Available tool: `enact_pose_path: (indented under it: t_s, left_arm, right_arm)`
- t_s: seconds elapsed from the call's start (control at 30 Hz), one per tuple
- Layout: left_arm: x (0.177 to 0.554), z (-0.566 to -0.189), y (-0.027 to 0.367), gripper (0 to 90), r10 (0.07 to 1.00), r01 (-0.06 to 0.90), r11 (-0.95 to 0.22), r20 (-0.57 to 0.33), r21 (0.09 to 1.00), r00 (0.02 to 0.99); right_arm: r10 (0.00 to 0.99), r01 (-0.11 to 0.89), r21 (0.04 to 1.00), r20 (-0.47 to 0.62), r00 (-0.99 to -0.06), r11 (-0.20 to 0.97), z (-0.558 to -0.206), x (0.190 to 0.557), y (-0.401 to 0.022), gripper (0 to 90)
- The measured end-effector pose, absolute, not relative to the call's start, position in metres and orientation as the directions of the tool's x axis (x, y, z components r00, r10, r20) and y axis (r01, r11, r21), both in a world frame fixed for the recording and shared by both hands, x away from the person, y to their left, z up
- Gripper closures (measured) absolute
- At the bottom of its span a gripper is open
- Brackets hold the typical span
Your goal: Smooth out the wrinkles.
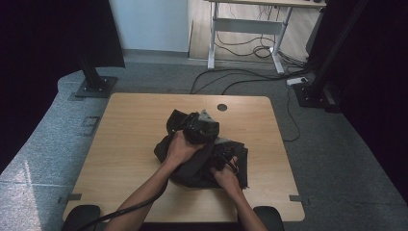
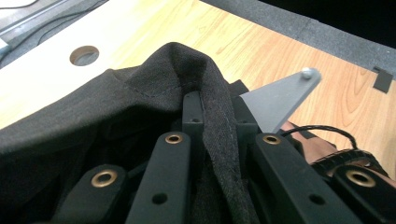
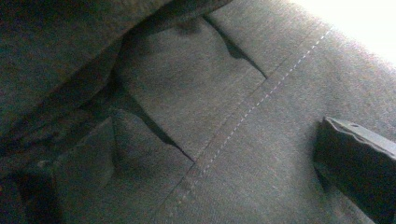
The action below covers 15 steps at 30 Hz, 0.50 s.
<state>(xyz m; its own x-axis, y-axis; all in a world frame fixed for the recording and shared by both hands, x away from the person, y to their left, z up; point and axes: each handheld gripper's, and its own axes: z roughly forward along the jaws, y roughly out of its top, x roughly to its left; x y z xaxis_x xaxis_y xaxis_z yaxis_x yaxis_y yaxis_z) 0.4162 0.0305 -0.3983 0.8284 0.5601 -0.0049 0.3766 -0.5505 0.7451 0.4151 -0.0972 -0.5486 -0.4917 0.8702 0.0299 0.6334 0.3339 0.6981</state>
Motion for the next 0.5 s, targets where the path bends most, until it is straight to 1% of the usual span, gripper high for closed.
enact_pose_path:
  t_s: [0.1, 0.13, 0.17, 0.2, 0.23, 0.27, 0.37, 0.4, 0.43, 0.5]
  left_arm:
    - [0.416, -0.399, 0.034, 81.1, 0.575, 0.369, -0.564, 0.031, 0.739, 0.818]
    - [0.416, -0.399, 0.036, 81.1, 0.579, 0.367, -0.569, 0.041, 0.736, 0.814]
    - [0.416, -0.400, 0.037, 81.1, 0.586, 0.367, -0.572, 0.052, 0.734, 0.809]
    - [0.416, -0.401, 0.039, 81.1, 0.591, 0.368, -0.575, 0.060, 0.731, 0.804]
    - [0.416, -0.402, 0.041, 81.1, 0.595, 0.370, -0.576, 0.064, 0.729, 0.801]
    - [0.417, -0.403, 0.043, 81.1, 0.597, 0.372, -0.577, 0.064, 0.727, 0.799]
    - [0.419, -0.404, 0.049, 81.0, 0.607, 0.382, -0.571, 0.061, 0.727, 0.792]
    - [0.420, -0.404, 0.050, 81.1, 0.612, 0.385, -0.568, 0.061, 0.728, 0.788]
    - [0.420, -0.404, 0.051, 81.0, 0.613, 0.386, -0.569, 0.061, 0.727, 0.788]
    - [0.421, -0.404, 0.053, 81.0, 0.617, 0.389, -0.567, 0.061, 0.726, 0.785]
  right_arm:
    - [0.866, 0.637, 0.694, 0.040, -0.499, 0.336, -0.547, 0.416, -0.099, 0.0]
    - [0.862, 0.646, 0.687, 0.054, -0.504, 0.334, -0.545, 0.416, -0.101, 2.3]
    - [0.856, 0.647, 0.686, 0.068, -0.513, 0.334, -0.540, 0.417, -0.105, 8.0]
    - [0.849, 0.648, 0.695, 0.101, -0.518, 0.313, -0.535, 0.417, -0.110, 15.8]
    - [0.844, 0.649, 0.706, 0.137, -0.518, 0.284, -0.527, 0.417, -0.117, 16.1]
    - [0.849, 0.647, 0.717, 0.150, -0.506, 0.260, -0.520, 0.416, -0.124, 15.2]
    - [0.875, 0.624, 0.739, 0.100, -0.474, 0.254, -0.500, 0.410, -0.155, 17.7]
    - [0.890, 0.627, 0.738, 0.081, -0.448, 0.249, -0.497, 0.408, -0.167, 17.7]
    - [0.907, 0.639, 0.731, 0.067, -0.417, 0.239, -0.497, 0.406, -0.183, 19.5]
    - [0.921, 0.663, 0.715, 0.070, -0.383, 0.222, -0.499, 0.402, -0.204, 26.5]
